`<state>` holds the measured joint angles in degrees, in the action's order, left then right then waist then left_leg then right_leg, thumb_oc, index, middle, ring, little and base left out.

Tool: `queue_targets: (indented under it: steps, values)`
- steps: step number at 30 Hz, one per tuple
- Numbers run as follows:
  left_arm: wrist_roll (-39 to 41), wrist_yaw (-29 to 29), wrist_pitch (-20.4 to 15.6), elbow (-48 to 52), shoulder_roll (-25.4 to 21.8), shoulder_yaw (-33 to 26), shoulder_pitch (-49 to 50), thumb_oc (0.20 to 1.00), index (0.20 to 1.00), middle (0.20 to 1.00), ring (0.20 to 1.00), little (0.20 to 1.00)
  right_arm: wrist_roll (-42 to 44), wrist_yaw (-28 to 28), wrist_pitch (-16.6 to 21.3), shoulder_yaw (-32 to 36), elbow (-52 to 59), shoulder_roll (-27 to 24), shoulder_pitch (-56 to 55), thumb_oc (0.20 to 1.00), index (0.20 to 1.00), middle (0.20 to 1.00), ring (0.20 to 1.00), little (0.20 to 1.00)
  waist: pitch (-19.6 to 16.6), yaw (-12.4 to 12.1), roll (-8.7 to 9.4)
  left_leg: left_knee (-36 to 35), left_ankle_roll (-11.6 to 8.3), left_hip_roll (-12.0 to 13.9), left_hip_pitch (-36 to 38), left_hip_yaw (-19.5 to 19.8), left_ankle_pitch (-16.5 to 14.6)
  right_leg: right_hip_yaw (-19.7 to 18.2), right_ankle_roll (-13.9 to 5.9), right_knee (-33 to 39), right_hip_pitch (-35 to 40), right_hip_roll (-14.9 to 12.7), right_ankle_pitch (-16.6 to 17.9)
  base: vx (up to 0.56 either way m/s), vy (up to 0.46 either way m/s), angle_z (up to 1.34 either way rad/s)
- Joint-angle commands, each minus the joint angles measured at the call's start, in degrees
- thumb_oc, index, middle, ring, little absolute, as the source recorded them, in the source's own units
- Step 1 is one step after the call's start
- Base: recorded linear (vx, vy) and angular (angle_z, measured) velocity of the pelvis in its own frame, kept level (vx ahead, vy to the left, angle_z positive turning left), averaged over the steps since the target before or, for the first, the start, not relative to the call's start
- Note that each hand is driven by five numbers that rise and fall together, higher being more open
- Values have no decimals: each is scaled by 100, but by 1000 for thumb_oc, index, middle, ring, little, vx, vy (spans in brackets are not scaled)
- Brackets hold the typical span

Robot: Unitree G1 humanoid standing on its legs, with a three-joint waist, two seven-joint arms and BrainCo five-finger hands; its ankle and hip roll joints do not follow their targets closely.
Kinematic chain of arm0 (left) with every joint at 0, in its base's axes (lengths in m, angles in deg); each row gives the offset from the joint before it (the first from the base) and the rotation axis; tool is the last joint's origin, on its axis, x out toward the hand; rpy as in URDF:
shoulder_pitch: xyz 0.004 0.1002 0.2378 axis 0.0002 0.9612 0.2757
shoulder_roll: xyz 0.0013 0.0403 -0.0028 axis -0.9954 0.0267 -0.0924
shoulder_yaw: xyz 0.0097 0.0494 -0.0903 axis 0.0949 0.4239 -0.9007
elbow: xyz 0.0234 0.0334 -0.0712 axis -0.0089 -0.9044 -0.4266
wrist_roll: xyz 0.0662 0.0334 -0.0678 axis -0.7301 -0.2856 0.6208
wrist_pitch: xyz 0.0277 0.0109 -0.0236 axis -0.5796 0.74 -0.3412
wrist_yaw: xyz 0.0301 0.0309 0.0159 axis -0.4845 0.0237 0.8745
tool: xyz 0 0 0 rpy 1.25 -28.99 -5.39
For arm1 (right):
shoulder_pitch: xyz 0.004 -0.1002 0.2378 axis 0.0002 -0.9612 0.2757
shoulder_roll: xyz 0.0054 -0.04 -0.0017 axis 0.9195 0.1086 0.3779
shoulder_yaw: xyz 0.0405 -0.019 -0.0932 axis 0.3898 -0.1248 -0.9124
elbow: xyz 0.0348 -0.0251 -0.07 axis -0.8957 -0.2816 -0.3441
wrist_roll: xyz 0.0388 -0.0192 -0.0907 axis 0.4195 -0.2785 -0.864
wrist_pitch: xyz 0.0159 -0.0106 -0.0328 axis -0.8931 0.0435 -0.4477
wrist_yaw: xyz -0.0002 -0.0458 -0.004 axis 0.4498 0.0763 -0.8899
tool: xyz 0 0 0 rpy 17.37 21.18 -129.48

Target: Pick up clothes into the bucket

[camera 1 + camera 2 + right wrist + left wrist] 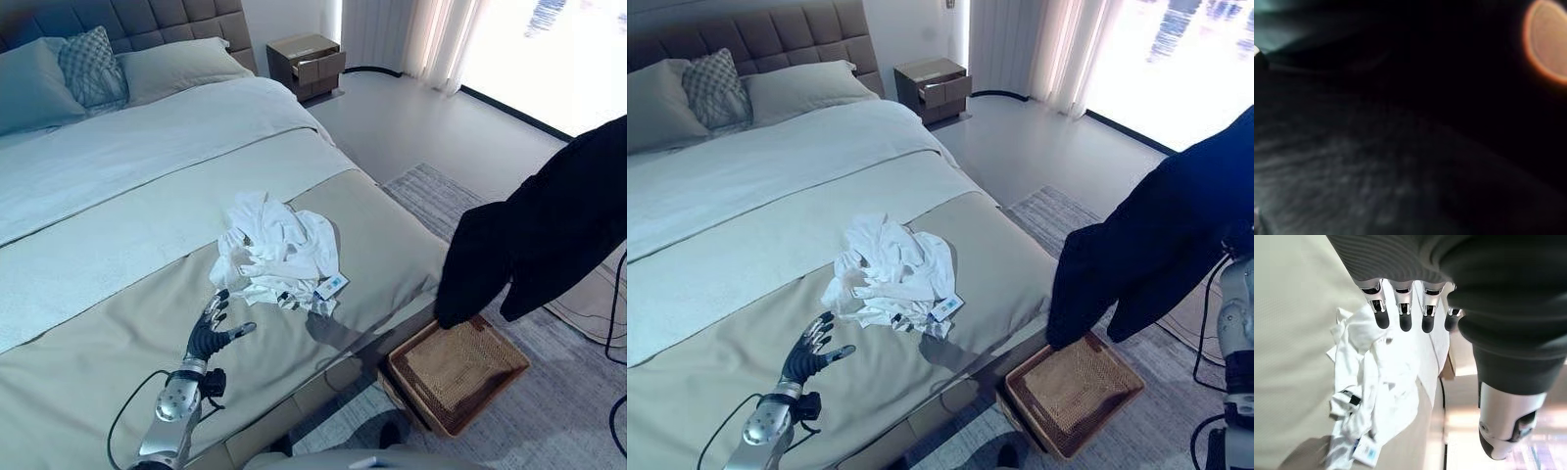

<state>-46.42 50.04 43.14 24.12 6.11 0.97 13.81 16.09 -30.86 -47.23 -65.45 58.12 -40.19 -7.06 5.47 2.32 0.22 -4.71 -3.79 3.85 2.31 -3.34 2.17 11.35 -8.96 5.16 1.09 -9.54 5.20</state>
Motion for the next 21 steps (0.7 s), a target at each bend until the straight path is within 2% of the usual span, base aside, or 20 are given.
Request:
queue_targets:
  steps: [1,6,8,9,10,11,12,16,21]
  values:
    - [138,271,-523,411,-300,-302,-99,1000,1000,1000,1000,1000,-300,110,290,196,223,232,204,200,200,200,200,200,-184,-13,503,679,10,15,-344,62,-260,-85,-263,-352,-176,-358,213,0,0,0]
    - [376,395,-663,807,-226,-719,-7,1000,1000,1000,1000,1000,-838,486,192,465,125,794,-355,200,200,200,200,200,-9,-17,436,956,52,-16,-463,124,-446,-103,-250,-579,-229,-403,39,-12,-2,2]
    - [523,404,-737,925,-233,-851,-32,1000,1000,1000,1000,1000,-967,520,160,464,106,890,-391,200,200,200,200,200,179,-18,382,1133,95,-70,-588,148,-503,-150,-236,-894,-385,-467,-67,-133,22,3]
    - [833,362,-775,1019,-191,-935,-75,1000,1000,1000,1000,1000,-997,550,148,417,93,1002,-360,200,200,200,200,200,415,-11,324,1316,116,-113,-731,161,-545,-197,-201,-1208,-593,-532,-161,-161,33,-1]
    - [850,347,-775,1017,-196,-947,-82,1000,1000,1000,1000,1000,-1001,555,145,413,95,1005,-345,200,200,200,200,200,420,-6,329,1355,119,-117,-759,161,-561,-208,-202,-1261,-629,-541,-186,-250,43,-4]
    - [1024,372,-820,1116,-166,-989,-152,1000,1000,1000,1000,1000,-1012,574,155,379,107,1123,-301,200,200,200,200,200,700,-7,278,1653,129,-181,-1009,186,-596,-245,-169,-1588,-866,-606,-243,-160,27,-1]
    - [1038,361,-817,1114,-172,-1007,-175,1000,1000,1000,1000,1000,-1022,582,151,379,110,1130,-272,200,200,200,200,200,705,5,288,1783,135,-191,-1108,191,-648,-265,-172,-1710,-960,-626,-298,-218,29,2]
    - [1178,440,-929,1526,-92,-1079,-194,1000,1000,1000,1000,1000,-1115,816,197,434,2,1379,-149,200,200,200,200,200,1128,9,208,2695,118,-225,-1968,272,-834,-326,-107,-2470,-1666,-745,-478,-196,-18,11]
    - [1305,553,-999,1728,-50,-1053,-139,1000,1000,1000,1000,1000,-1038,1158,328,484,-313,1306,210,200,200,200,200,200,1250,8,74,3273,113,-207,-2850,320,-912,-436,-36,-3046,-2560,-760,-582,-151,-18,12]
